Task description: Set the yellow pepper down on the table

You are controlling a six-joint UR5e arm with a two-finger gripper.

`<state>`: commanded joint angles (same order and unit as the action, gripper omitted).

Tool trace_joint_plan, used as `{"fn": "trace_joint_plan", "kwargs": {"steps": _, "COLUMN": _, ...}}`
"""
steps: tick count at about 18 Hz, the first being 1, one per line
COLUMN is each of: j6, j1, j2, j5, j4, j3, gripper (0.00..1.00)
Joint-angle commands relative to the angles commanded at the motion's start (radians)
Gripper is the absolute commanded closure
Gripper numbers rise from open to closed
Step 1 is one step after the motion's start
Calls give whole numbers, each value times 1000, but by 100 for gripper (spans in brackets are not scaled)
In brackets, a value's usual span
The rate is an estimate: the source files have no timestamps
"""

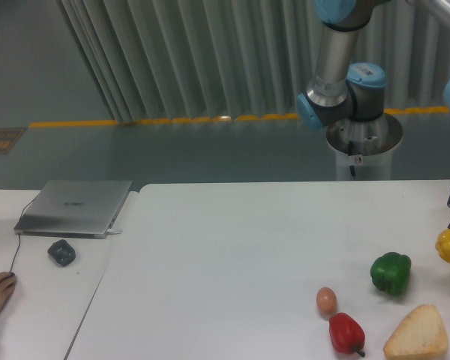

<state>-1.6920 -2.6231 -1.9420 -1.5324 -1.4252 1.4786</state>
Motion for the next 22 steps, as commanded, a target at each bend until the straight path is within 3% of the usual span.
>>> {"fn": "trace_joint_plan", "kwargs": {"steps": 5, "j6": 3, "j1": 3, "j2": 0, "j5": 2, "j4": 64, "j3": 54, "gripper": 53}}
{"fn": "trace_joint_plan", "kwargs": {"steps": 11, "j6": 48, "j1": 26, "j2": 0, "j5": -2, "j4": 66, "j3": 55, "gripper": 51}}
{"fn": "trace_joint_plan", "kwargs": {"steps": 14, "j6": 48, "j1": 31, "j2": -2, "j5": -3, "j4": 68, "j3": 55, "gripper": 39}}
{"fn": "trace_joint_plan", "kwargs": {"steps": 15, "j6": 48, "j1": 31, "j2": -2, "j5": -3, "j4": 68, "j3": 55, "gripper": 29}}
{"fn": "trace_joint_plan", "kwargs": {"steps": 16, "j6": 41, "j1": 32, "j2": -2, "j5": -3, "j4": 69, "j3": 55, "gripper": 3}}
{"fn": "trace_joint_plan", "kwargs": {"steps": 22, "j6": 34, "j1": 32, "j2": 6, "j5": -9, "j4": 91, "j3": 43, "gripper": 0}}
